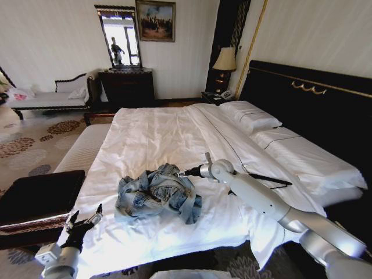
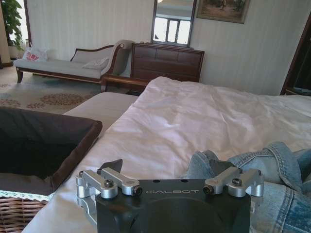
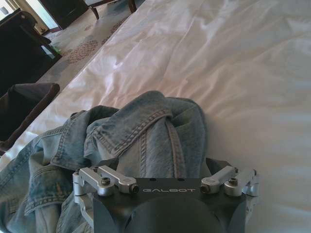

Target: Pick up the clothes from the bed and hang them on the clothes hanger.

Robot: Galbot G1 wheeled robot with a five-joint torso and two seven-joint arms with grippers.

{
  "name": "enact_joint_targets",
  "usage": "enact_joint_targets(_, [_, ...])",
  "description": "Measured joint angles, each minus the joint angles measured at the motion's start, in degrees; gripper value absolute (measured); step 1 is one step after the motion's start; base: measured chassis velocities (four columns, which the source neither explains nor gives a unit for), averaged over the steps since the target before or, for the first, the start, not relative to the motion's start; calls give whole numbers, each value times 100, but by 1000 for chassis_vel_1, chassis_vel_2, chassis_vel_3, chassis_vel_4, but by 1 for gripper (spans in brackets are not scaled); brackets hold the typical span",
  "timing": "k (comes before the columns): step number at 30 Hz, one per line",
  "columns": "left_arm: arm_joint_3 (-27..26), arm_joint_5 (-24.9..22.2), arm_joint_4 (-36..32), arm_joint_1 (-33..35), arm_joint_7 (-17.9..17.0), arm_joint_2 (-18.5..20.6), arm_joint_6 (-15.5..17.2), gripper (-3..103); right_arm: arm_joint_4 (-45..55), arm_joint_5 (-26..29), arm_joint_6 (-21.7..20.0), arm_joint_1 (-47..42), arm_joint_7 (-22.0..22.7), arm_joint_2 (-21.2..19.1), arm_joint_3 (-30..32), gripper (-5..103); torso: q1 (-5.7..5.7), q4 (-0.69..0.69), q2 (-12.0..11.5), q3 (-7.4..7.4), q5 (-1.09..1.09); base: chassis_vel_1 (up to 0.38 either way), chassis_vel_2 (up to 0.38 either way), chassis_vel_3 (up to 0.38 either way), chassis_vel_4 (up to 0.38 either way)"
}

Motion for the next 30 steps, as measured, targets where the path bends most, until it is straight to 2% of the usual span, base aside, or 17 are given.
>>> enact_joint_targets(1, [0,-8,13,-7,-1,9,1,100,15,50,1,-26,10,4,11,99,0,0,0,0,1,0,0,0,0])
enact_joint_targets(4, [22,-44,51,-42,-9,23,34,100,61,130,3,-52,25,-3,46,85,0,1,0,0,0,0,0,0,0])
enact_joint_targets(7, [44,-116,95,-80,-21,47,84,100,90,133,4,-71,25,-17,47,79,0,1,0,0,0,0,0,0,0])
enact_joint_targets(10, [63,-303,201,-182,-62,121,182,100,107,158,5,-127,25,-7,88,63,0,1,0,0,0,0,0,0,0])
enact_joint_targets(13, [77,-428,263,-273,-104,191,257,100,109,169,6,-134,29,-7,102,57,0,1,0,0,0,0,0,0,0])
enact_joint_targets(15, [115,-496,322,-399,-144,272,329,100,119,187,6,-140,38,-17,120,47,0,1,0,0,0,0,0,0,0])
enact_joint_targets(16, [115,-496,322,-399,-144,272,329,100,119,187,6,-140,38,-17,120,47,0,1,0,0,0,0,0,0,0])
enact_joint_targets(18, [172,-579,370,-556,-186,374,395,100,140,203,6,-154,60,-27,158,36,0,1,0,0,0,0,0,0,0])
enact_joint_targets(19, [209,-645,389,-639,-208,432,432,100,150,204,6,-169,66,-32,176,36,0,1,0,0,0,0,0,0,0])
enact_joint_targets(20, [262,-744,413,-741,-238,505,483,100,163,205,6,-195,72,-34,197,25,0,1,0,0,1,0,0,0,0])
enact_joint_targets(21, [262,-744,413,-741,-238,505,483,100,163,205,6,-195,72,-34,197,25,0,1,0,0,1,0,0,0,0])
enact_joint_targets(22, [311,-845,447,-842,-277,569,531,100,177,205,6,-213,78,-38,209,25,0,1,0,1,1,0,0,0,0])
enact_joint_targets(23, [369,-969,491,-958,-313,633,578,102,191,205,6,-226,83,-43,219,20,0,1,0,0,1,0,0,0,0])
enact_joint_targets(25, [505,-1390,639,-1247,-433,745,734,99,229,205,6,-245,89,-58,231,9,0,1,0,0,0,0,0,0,0])
enact_joint_targets(26, [505,-1390,639,-1247,-433,745,734,99,229,205,6,-245,89,-58,231,9,0,1,0,0,0,0,0,0,0])
enact_joint_targets(27, [585,-1642,762,-1444,-527,796,827,99,254,205,6,-255,90,-64,243,5,0,0,0,1,0,0,0,0,0])
enact_joint_targets(30, [804,-2008,1014,-1875,-616,890,980,98,344,233,6,-291,117,-74,318,2,1,0,0,1,0,0,0,0,0])
